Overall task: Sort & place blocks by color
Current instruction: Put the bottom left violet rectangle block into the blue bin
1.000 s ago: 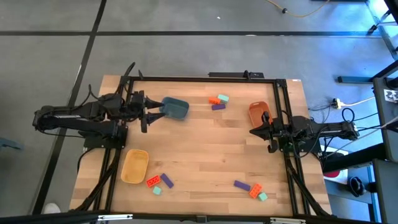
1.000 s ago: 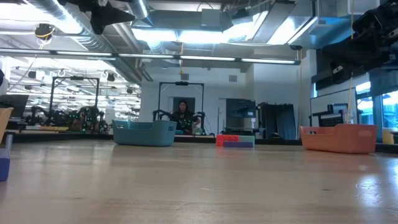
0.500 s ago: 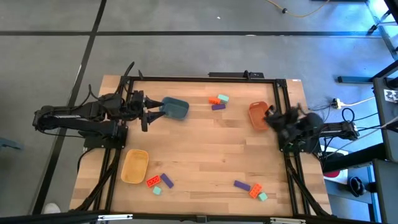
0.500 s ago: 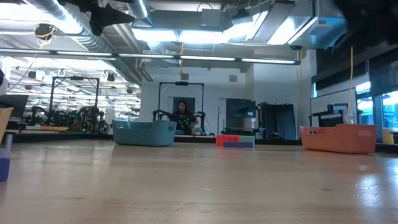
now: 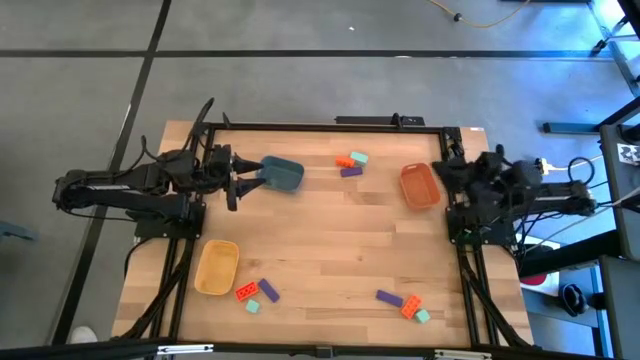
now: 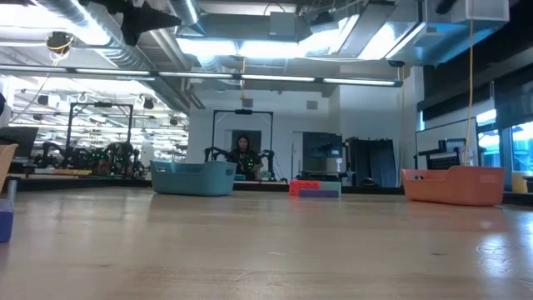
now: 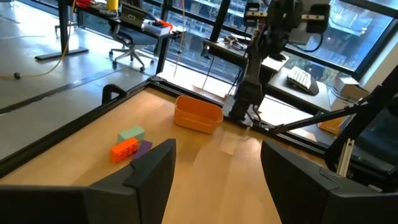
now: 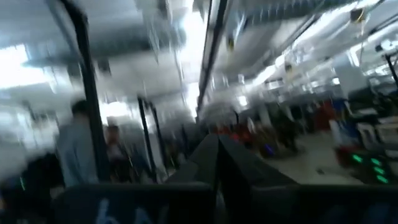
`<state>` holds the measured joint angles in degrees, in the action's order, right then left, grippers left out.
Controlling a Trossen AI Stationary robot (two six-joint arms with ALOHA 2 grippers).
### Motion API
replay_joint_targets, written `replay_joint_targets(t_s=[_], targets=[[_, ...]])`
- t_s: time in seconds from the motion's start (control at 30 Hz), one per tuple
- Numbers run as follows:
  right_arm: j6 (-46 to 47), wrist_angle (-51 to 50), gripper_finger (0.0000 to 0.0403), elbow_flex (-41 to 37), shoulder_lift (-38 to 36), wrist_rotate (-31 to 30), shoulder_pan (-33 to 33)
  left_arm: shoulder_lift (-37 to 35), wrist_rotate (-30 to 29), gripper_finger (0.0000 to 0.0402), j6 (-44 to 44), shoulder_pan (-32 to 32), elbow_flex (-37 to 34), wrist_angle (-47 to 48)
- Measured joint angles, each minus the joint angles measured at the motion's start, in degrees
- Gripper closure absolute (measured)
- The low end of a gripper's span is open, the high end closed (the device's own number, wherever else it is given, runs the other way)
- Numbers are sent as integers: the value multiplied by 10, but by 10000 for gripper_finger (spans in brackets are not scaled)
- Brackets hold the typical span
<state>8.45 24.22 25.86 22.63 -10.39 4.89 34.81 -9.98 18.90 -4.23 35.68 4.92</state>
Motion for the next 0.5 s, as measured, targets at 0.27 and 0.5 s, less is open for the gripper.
replay_joint_targets(t_s=[0.27,0.5], targets=[[-26,-185,389,122,101,-1,0,0,0,173,0,0,0,0],[55,-306,374,146,121,-7,0,0,0,173,0,0,0,0]])
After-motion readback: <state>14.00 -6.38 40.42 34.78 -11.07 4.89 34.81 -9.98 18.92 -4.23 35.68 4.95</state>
